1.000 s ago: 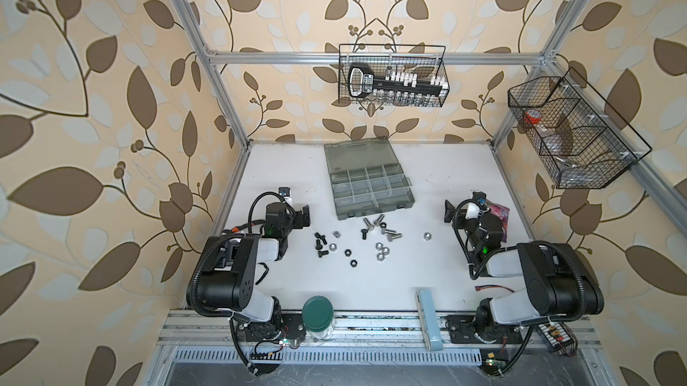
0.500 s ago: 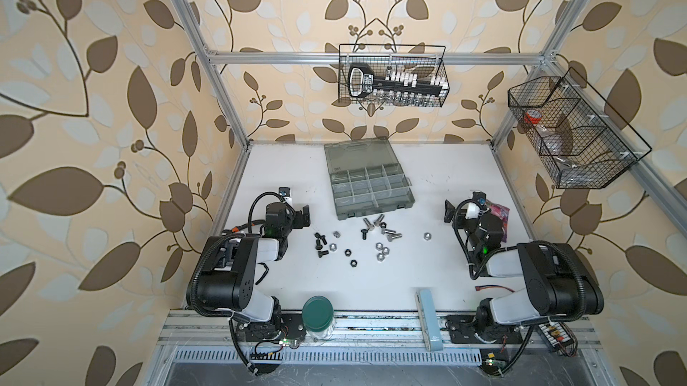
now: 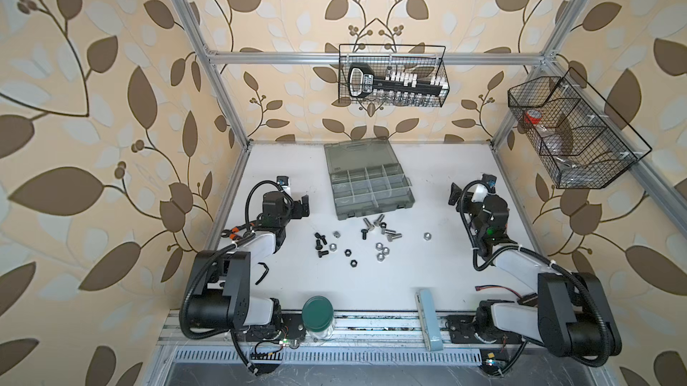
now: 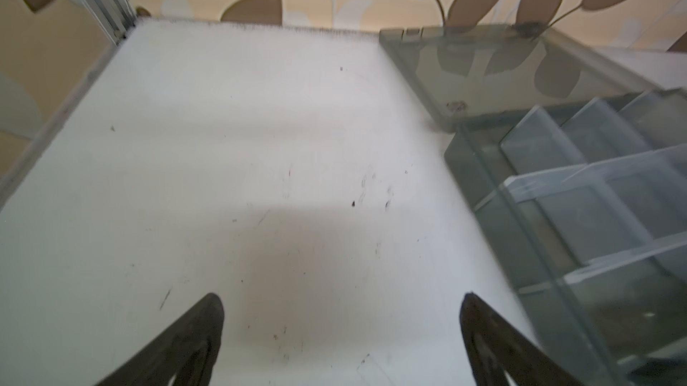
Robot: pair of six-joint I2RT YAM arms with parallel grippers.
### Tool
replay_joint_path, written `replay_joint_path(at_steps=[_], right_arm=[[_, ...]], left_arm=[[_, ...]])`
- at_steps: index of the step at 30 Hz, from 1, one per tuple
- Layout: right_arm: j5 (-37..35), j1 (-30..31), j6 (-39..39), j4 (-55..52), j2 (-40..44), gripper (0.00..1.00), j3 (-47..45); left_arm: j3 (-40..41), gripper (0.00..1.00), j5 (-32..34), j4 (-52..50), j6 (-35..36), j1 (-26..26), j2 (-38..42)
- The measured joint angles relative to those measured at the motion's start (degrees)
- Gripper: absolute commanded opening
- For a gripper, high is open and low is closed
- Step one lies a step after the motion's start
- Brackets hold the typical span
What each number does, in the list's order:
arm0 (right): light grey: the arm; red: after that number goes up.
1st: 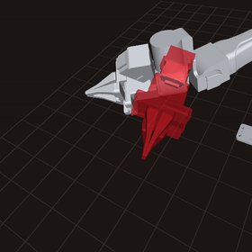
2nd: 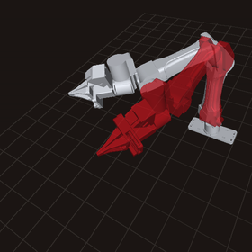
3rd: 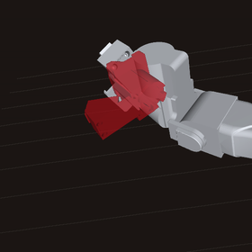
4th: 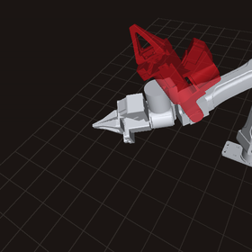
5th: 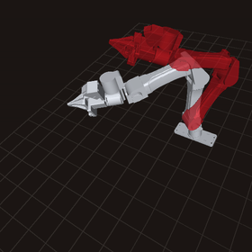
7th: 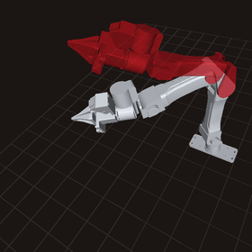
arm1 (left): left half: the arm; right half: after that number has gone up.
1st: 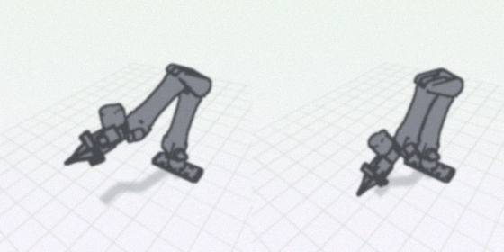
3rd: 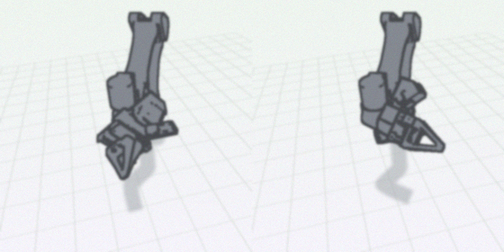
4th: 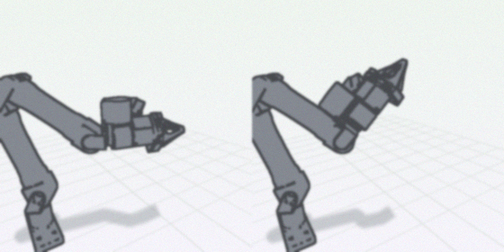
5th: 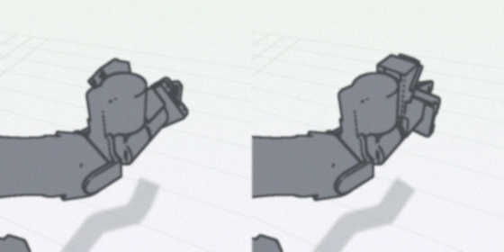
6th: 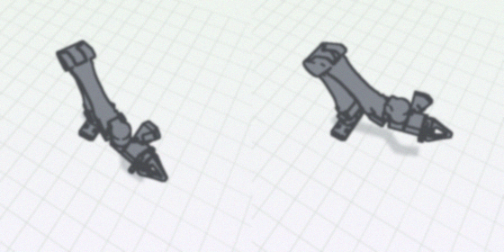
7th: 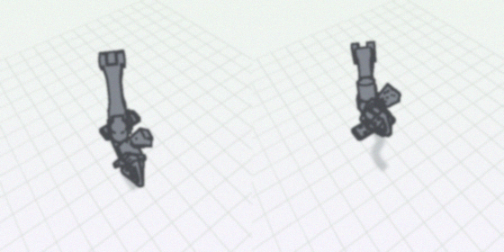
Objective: Sort the screws and nuts into containers
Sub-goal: Pick up the nut from the center of the table.
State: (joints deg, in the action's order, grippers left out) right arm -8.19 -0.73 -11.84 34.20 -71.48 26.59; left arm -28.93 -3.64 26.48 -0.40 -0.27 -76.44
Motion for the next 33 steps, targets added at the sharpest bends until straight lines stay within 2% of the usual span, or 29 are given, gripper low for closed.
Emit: replay_joint_path(at_steps=[5, 10, 16, 20, 24, 33], right_arm=[[-3.0, 1.4, -6.7, -15.1, 1.9, 1.00, 6.0], [-5.9, 6.4, -10.8, -29.0, 6.5, 0.99, 6.8], [-6.6, 14.8, -15.3, -41.4, 7.9, 0.87, 8.2], [-6.3, 20.6, -18.4, -47.7, 5.9, 0.76, 10.2], [-5.2, 24.5, -21.2, -52.5, 2.2, 0.71, 11.9], [-2.3, 24.9, -24.2, -57.3, -4.2, 0.63, 12.3]], left_arm=[[0.2, 0.99, 0.0, -1.7, -2.7, 0.0, 8.0], [1.3, 0.99, 1.2, -2.6, -8.0, 0.0, 13.3], [3.3, 0.99, 3.3, -4.4, -18.1, 0.0, 17.7], [3.3, 0.99, 3.7, -6.5, -22.8, 0.0, 19.2], [3.3, 0.99, 3.7, -8.4, -26.4, 0.0, 20.2], [0.5, 0.99, 2.6, -13.0, -27.7, 0.0, 16.0]])
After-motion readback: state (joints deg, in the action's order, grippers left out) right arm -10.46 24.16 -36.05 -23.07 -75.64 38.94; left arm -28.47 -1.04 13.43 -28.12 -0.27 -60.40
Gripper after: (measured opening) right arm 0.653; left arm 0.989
